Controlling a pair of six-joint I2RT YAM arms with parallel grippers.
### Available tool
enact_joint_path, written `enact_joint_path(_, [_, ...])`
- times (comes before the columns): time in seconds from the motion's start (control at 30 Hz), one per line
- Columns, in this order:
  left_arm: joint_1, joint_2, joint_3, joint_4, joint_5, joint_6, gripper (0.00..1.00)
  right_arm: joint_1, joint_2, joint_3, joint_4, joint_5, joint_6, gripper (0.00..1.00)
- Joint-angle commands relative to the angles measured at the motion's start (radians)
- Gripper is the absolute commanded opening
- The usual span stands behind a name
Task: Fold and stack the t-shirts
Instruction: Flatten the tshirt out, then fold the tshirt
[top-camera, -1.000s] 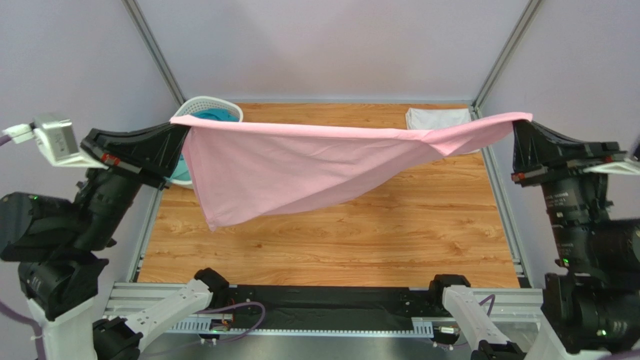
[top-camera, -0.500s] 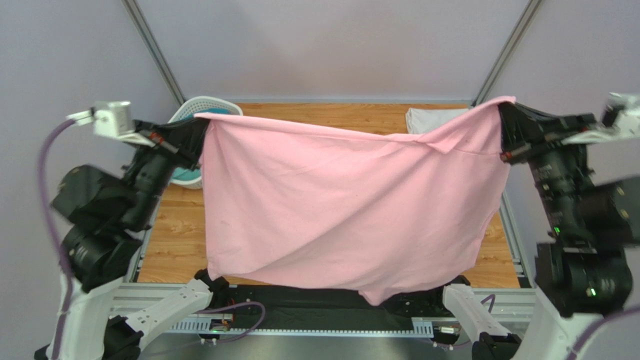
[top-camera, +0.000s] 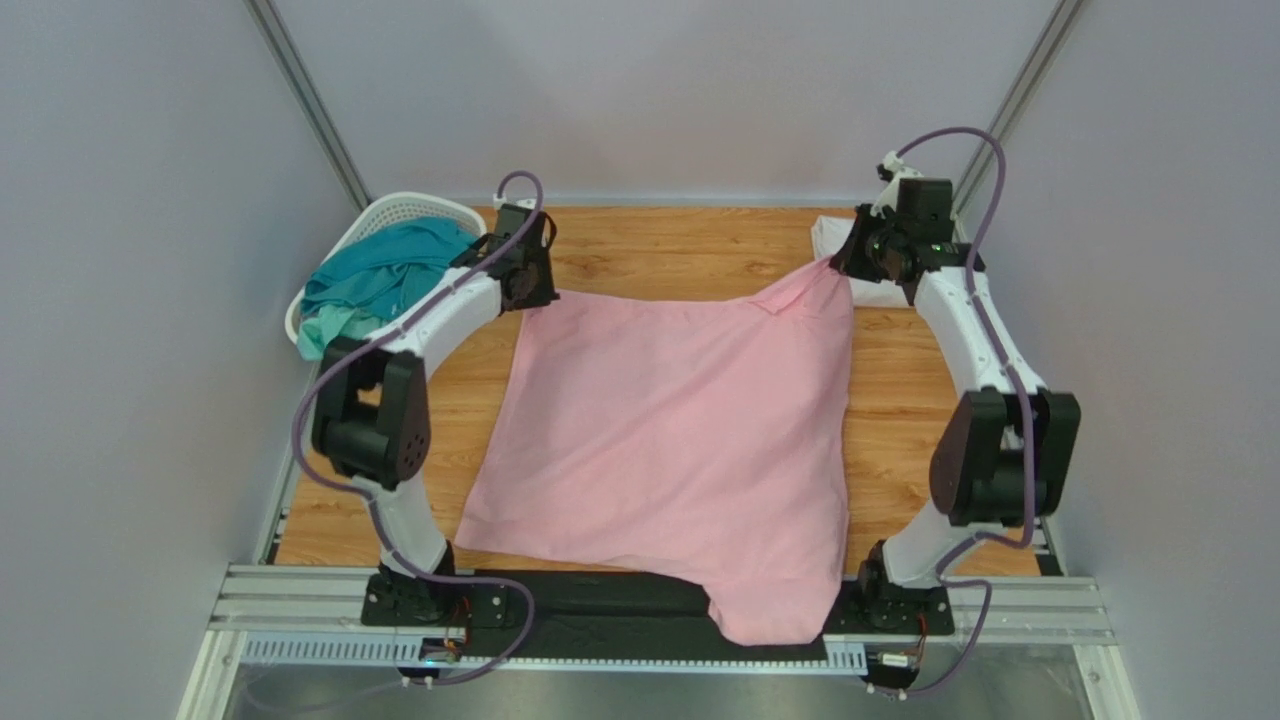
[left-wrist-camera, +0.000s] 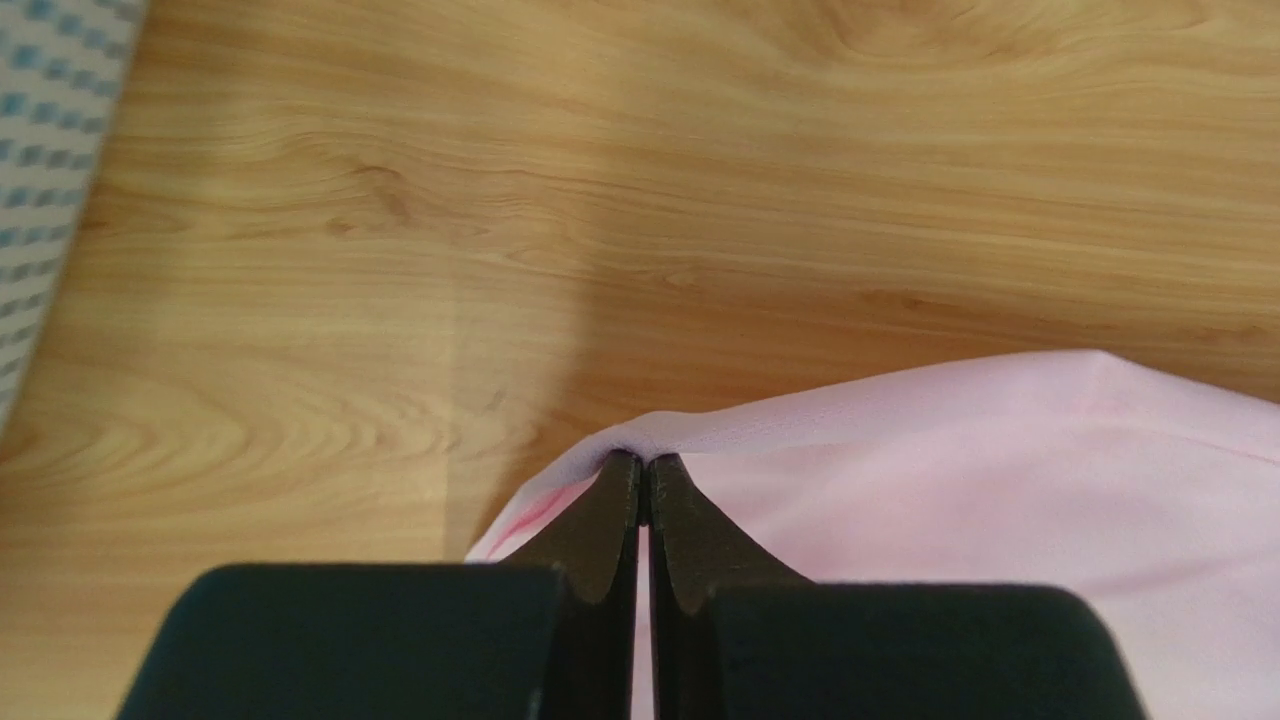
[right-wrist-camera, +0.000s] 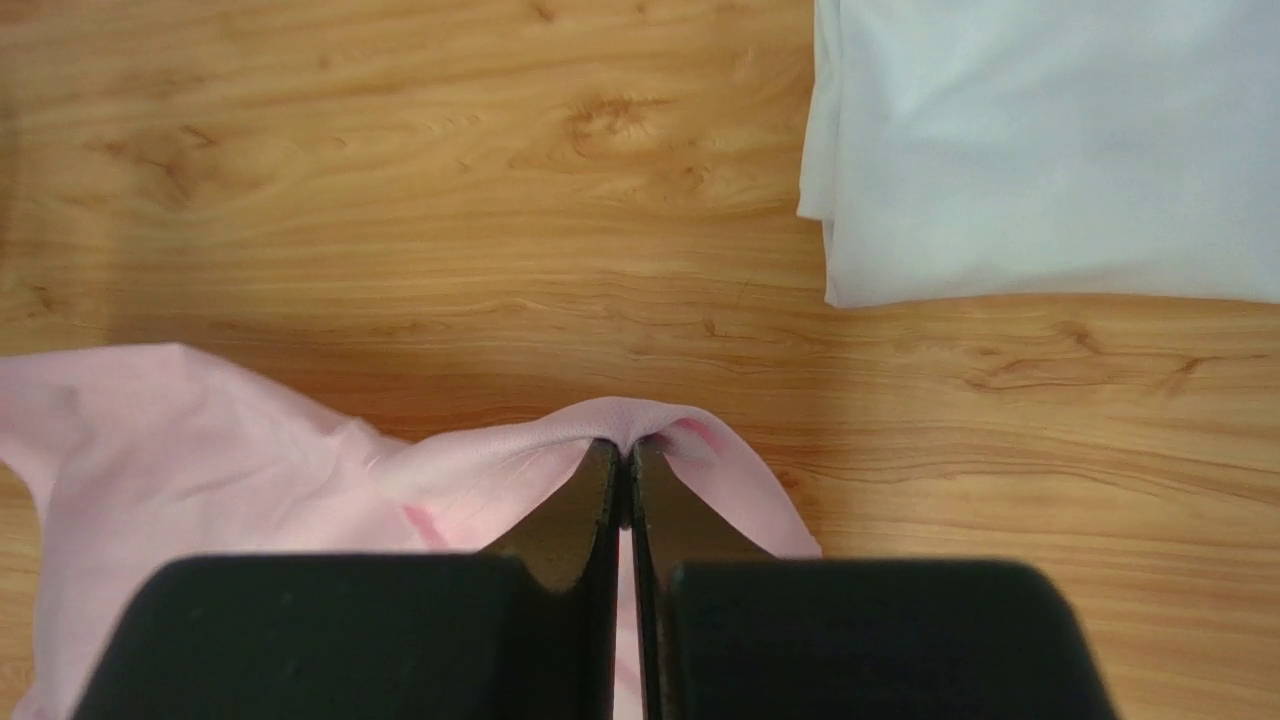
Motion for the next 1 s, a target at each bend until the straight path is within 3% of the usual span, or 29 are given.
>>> enact_joint_path(0.0, [0.048,0.139,0.122,0.083,0.145,-0.032,0.0,0.005,0.122,0.065,0.091,-0.04,-0.021,0.0])
enact_joint_path(0.2, [0.1,0.336,0.271,0.053,0.228,-0.044,0.0,0.01,0.377,0.192,0.047,-0.055,-0.032,0.0])
enact_joint_path(0.4, [0.12,0.36,0.294,0.062,0.243,-0.037,0.0,0.016,0.397,0.192,0.021,-0.036,-0.027,0.0])
enact_joint_path(0.63, [0.129,0.274,0.212,0.096,0.279,-0.021,0.0,0.026,0.276,0.125,-0.108,0.004,0.019,0.01])
enact_joint_path(0.97, [0.135,0.111,0.028,0.117,0.207,0.0,0.0,0.097,-0.003,-0.119,-0.226,0.053,0.069,0.01])
